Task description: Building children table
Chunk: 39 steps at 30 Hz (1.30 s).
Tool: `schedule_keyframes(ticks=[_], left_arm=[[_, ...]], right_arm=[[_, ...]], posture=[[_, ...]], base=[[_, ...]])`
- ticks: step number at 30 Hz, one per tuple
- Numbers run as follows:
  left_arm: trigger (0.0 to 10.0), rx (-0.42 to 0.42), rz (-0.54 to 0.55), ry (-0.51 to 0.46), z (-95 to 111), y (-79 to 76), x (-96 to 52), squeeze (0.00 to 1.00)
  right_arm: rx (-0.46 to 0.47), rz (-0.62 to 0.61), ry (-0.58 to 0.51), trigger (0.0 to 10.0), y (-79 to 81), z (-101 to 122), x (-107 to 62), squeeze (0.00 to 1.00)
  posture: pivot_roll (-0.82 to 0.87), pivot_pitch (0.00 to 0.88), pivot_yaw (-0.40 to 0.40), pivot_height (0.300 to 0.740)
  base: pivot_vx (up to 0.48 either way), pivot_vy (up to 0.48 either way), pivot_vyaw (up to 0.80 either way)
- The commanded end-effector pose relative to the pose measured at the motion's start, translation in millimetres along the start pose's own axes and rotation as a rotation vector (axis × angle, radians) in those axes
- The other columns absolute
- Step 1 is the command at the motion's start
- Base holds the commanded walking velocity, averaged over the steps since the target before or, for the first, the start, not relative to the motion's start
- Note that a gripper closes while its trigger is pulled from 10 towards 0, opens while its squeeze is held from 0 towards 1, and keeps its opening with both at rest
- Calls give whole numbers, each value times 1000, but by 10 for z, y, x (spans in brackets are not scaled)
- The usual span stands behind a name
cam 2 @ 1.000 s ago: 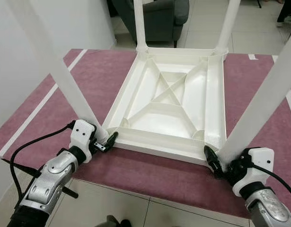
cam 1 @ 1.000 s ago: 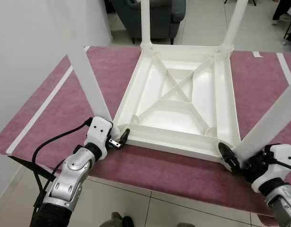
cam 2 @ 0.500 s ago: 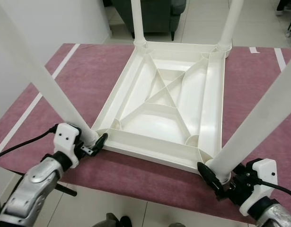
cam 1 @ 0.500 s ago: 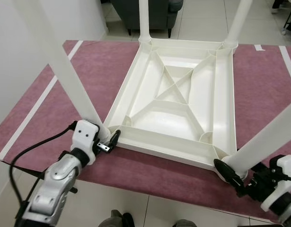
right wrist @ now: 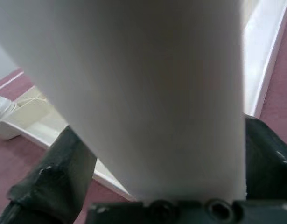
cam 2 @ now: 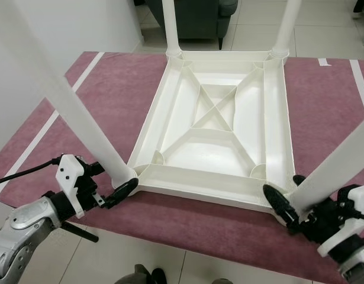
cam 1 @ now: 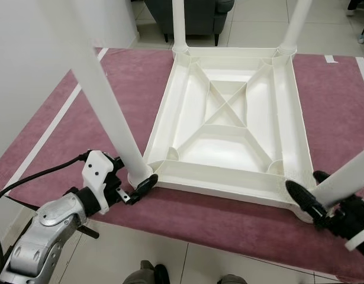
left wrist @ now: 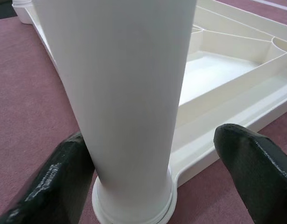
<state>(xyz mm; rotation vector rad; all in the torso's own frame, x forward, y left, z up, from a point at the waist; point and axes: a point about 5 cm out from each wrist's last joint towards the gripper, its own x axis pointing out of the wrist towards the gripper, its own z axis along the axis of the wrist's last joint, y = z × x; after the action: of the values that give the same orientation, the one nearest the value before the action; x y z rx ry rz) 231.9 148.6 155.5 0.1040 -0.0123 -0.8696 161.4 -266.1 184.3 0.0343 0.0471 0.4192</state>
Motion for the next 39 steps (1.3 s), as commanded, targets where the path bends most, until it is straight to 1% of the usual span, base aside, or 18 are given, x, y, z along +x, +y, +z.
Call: schedule_keyframes(ticks=[1,9,13,15,16,17,18,20,22,24,25,28,29,31,33,35,37,39], left_arm=[[10000,-15,-39,25,-32,-37,-37,0],[10000,-48,-154,80,-7,39,-217,0],[10000,-36,-114,90,5,186,-257,0],[10000,-36,-114,90,5,186,-257,0],[10000,-33,-105,92,5,204,-260,0],[10000,-35,-115,97,2,199,-264,125],[10000,-40,-126,106,1,189,-274,1000],[10000,-52,-157,127,-6,156,-307,1000],[10000,-52,-157,127,-6,156,-307,1000],[10000,-60,-181,152,-17,117,-343,988],[10000,-67,-197,163,-23,96,-361,0],[10000,-78,-229,180,-34,55,-381,0],[10000,-93,-270,189,-47,-14,-389,0],[10000,-93,-270,189,-47,-14,-389,0],[10000,-122,-332,187,-89,-176,-335,0],[10000,-122,-332,187,-89,-176,-335,0],[10000,-136,-351,179,-107,-245,-294,0],[10000,-151,-373,171,-148,-326,-219,0]], right_arm=[[31,78,19,10000,110,-31,21,0],[13,38,20,10000,8,29,36,0],[-34,-189,-81,10000,-241,150,92,0],[-34,-189,-81,10000,-241,150,92,0],[-42,-231,-103,10000,-280,175,105,0],[-49,-224,-108,10000,-269,190,120,0],[-82,-209,-85,10000,-242,190,136,0],[-144,-170,-32,10000,-190,174,154,0],[-144,-170,-32,10000,-190,174,154,0],[-230,-159,21,10000,-199,179,148,0],[-270,-158,44,10000,-212,184,145,0],[-295,-155,62,10000,-225,190,142,0],[-305,-129,83,10000,-219,192,135,0],[-305,-129,83,10000,-219,192,135,0],[-305,-60,129,10000,-191,193,89,0],[-305,-60,129,10000,-191,193,89,0],[-309,-40,153,10000,-191,202,45,0],[-337,-46,206,10000,-260,256,-125,0]], posture=[[-125,138,147,740],[-127,138,145,740],[-130,137,147,740],[-130,137,147,740],[-130,137,147,740],[-132,136,147,740],[-132,136,146,740],[-132,137,144,740],[-132,137,144,740],[-131,138,140,740],[-131,138,140,740],[-129,137,136,740],[-129,137,135,740],[-129,137,135,740],[-132,136,133,740],[-132,136,133,740],[-139,136,132,740],[-155,139,134,740]], base=[[0,0,0],[0,0,0],[0,0,0],[0,0,0],[0,0,0],[0,0,0],[0,0,0],[0,0,0],[0,0,0],[0,0,0],[0,0,0],[0,0,0],[0,0,0],[0,0,0],[0,0,0],[0,0,0],[0,0,0],[0,0,0]])
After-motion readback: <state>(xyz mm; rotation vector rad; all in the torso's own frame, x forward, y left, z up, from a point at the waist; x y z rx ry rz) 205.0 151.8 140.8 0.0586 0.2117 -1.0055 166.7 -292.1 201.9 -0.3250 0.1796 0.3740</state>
